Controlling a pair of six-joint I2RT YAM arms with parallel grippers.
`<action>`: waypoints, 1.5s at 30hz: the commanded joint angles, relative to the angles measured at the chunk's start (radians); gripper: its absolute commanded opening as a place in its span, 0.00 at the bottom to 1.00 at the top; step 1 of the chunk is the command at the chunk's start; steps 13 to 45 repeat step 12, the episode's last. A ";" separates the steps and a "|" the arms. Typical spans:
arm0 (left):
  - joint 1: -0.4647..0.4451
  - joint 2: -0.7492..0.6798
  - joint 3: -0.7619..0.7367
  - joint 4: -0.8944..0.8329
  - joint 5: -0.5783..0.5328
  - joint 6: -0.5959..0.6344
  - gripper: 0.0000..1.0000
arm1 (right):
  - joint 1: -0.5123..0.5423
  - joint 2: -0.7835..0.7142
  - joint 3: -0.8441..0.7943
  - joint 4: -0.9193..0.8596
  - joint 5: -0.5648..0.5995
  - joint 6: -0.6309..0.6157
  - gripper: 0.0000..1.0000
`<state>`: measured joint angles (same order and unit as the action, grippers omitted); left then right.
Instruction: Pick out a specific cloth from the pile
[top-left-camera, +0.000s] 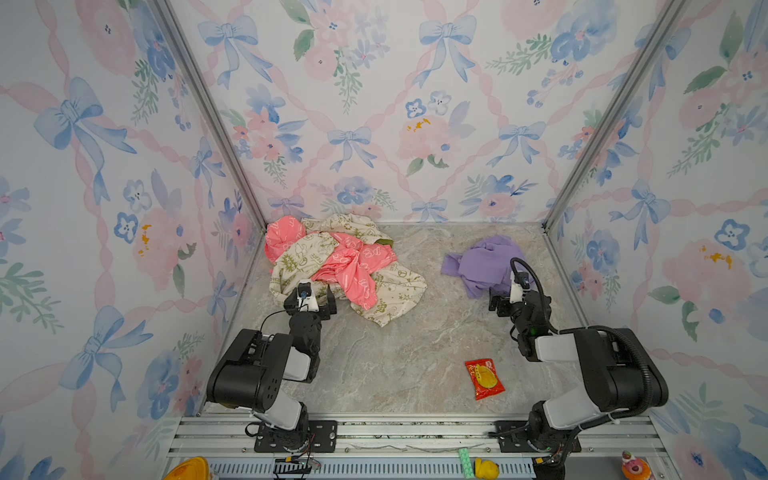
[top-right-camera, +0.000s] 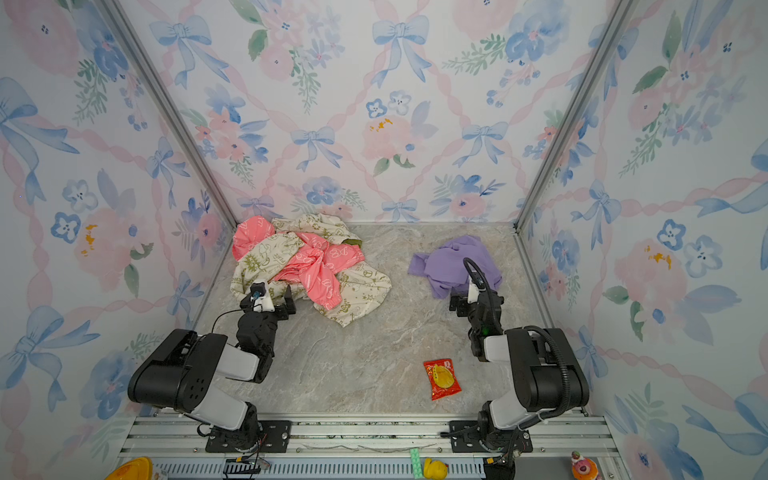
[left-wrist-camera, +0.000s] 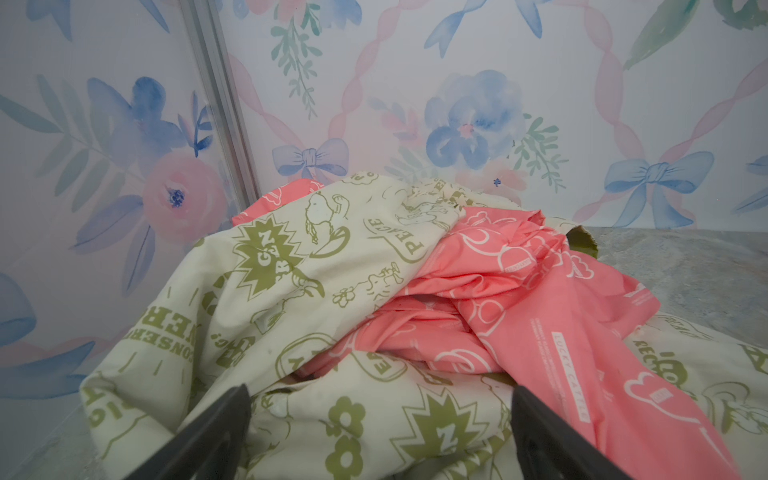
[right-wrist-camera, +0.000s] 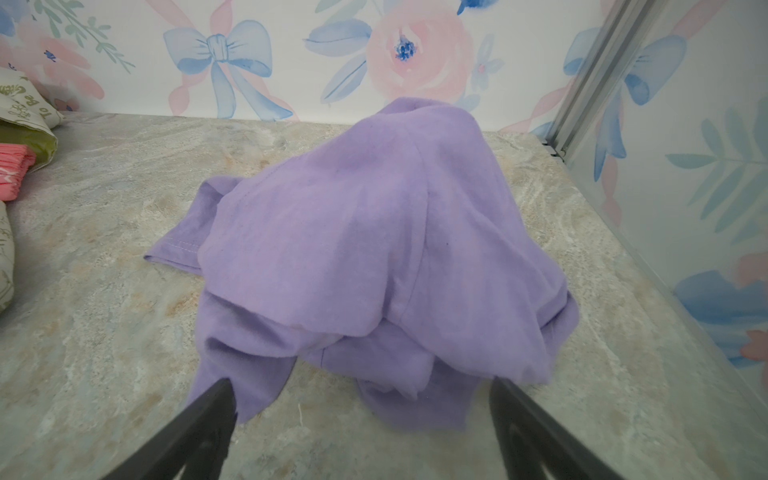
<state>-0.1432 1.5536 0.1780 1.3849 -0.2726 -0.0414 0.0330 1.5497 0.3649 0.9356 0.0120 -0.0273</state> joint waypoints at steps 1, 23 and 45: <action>0.004 0.004 0.005 -0.012 -0.013 -0.004 0.98 | -0.006 0.001 0.022 -0.010 -0.022 0.019 0.97; 0.009 0.003 0.008 -0.020 -0.001 -0.006 0.98 | -0.006 0.001 0.021 -0.009 -0.021 0.019 0.97; 0.009 0.003 0.008 -0.020 -0.001 -0.006 0.98 | -0.006 0.001 0.021 -0.009 -0.021 0.019 0.97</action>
